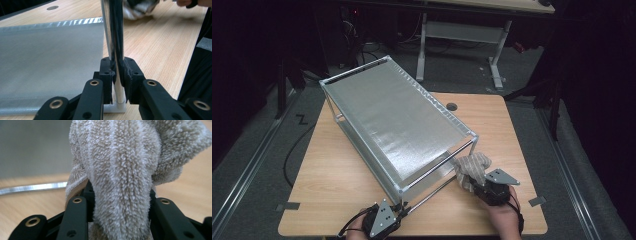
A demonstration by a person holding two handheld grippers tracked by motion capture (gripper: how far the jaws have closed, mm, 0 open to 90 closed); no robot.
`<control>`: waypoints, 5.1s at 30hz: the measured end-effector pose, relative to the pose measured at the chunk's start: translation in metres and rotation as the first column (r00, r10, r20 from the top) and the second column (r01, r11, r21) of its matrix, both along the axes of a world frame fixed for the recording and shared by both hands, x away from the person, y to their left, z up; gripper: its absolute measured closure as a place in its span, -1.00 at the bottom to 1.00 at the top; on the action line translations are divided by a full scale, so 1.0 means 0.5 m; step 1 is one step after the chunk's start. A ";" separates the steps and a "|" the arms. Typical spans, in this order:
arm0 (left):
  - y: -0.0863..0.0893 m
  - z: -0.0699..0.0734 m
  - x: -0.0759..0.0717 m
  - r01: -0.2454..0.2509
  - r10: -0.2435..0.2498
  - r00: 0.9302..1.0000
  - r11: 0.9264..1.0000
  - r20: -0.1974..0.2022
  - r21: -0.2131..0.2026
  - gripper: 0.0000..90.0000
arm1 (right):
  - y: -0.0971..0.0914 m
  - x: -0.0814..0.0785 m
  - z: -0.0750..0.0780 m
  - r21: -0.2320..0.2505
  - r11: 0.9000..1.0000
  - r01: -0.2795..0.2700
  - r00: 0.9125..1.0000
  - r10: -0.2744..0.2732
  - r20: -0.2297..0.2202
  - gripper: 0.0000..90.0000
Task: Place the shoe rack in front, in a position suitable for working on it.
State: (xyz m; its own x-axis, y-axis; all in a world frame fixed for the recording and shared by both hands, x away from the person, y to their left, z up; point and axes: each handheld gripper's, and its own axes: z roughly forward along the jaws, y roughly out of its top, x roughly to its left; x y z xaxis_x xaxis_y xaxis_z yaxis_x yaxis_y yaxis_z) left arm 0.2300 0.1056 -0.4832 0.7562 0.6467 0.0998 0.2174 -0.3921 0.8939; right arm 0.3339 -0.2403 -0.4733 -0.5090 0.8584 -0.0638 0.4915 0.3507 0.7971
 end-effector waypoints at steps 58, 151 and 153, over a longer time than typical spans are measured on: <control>-0.001 0.001 0.001 0.004 -0.004 1.000 1.000 0.002 0.006 0.74 | -0.098 0.017 -0.029 -0.063 0.991 0.119 0.992 -0.122 -0.044 0.39; 0.075 -0.010 0.079 -0.171 0.169 0.985 0.984 -0.036 -0.047 0.76 | -0.034 -0.149 0.076 0.069 0.997 0.040 0.988 -0.050 0.148 0.34; 0.073 -0.010 0.078 -0.167 0.165 0.986 0.985 -0.032 -0.045 0.76 | -0.035 -0.153 0.097 0.085 0.995 0.044 0.981 -0.060 0.184 0.33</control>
State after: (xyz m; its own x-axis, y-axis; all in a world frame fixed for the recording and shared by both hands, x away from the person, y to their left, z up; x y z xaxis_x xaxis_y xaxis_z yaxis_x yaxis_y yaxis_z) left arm 0.2689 0.1419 -0.4884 0.6401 0.7669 0.0461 0.3016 -0.3060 0.9030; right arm 0.2572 -0.2579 -0.4250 -0.4493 0.8895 -0.0831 0.3475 0.2597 0.9010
